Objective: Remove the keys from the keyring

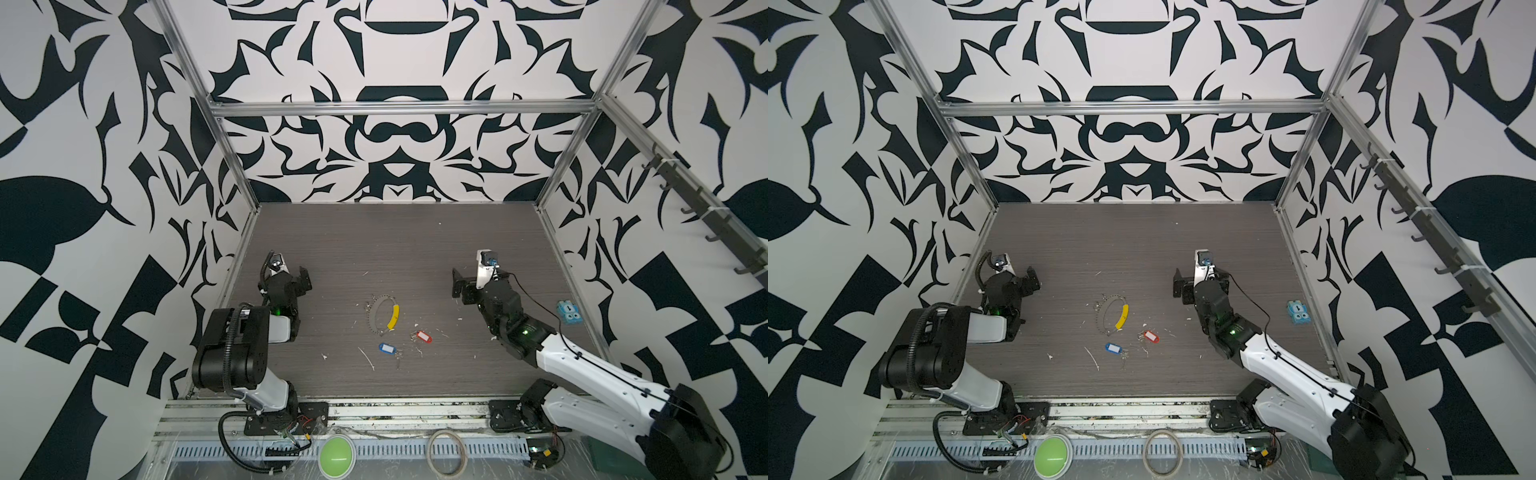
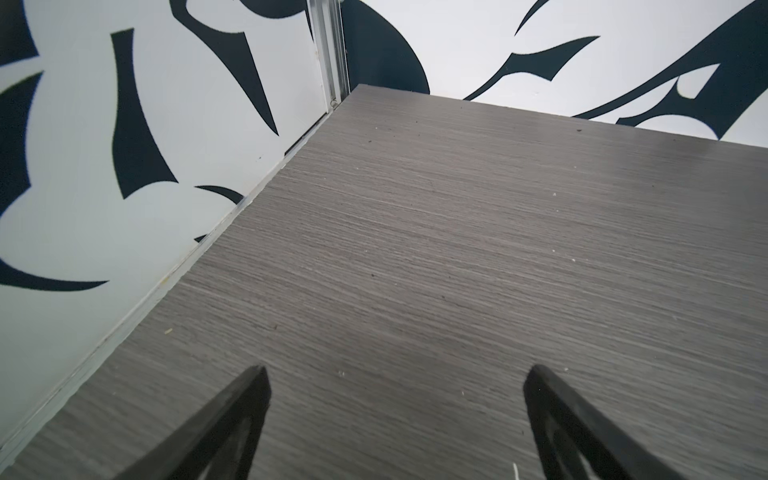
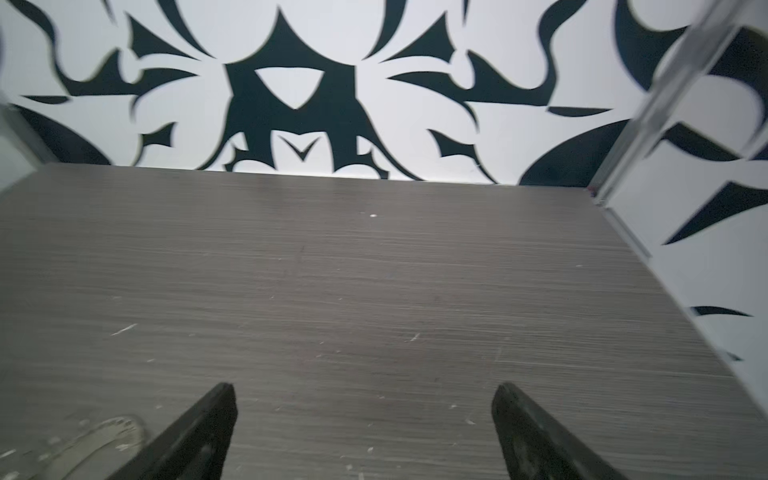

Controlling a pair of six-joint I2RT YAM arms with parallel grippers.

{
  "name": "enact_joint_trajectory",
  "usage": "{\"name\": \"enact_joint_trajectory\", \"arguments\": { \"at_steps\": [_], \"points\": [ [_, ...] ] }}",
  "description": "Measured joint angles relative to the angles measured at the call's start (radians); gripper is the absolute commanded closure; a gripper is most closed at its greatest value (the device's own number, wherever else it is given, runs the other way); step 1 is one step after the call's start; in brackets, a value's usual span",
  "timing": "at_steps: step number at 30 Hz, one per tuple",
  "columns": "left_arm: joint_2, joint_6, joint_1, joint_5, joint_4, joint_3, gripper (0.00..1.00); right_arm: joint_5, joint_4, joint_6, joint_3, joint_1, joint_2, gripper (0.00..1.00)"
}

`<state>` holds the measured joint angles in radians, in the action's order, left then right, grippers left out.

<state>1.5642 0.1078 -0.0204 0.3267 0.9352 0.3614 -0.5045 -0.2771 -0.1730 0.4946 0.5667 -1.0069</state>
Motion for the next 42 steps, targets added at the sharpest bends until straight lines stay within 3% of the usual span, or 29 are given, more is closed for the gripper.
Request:
{"name": "enact_joint_trajectory", "arguments": {
  "at_steps": [4,8,16,21,42],
  "points": [
    [0.0,0.0,0.0,-0.003,0.004,0.0,0.01,-0.051,-0.103,0.079,-0.044,-0.175,-0.089,0.0],
    [0.0,0.0,0.0,-0.003,0.004,0.0,0.01,-0.088,-0.195,0.133,-0.122,-0.256,-0.167,0.0],
    [0.0,0.0,0.0,-0.003,0.005,0.0,0.01,0.044,-0.457,0.148,-0.178,-0.401,-0.411,0.0],
    [0.0,0.0,0.0,-0.003,0.007,0.0,0.01,0.121,-0.565,0.151,-0.176,-0.436,-0.57,0.0],
    [0.0,0.0,0.0,-0.003,0.01,0.0,0.01,0.134,-0.634,0.142,-0.173,-0.447,-0.569,0.0]
  ]
}}
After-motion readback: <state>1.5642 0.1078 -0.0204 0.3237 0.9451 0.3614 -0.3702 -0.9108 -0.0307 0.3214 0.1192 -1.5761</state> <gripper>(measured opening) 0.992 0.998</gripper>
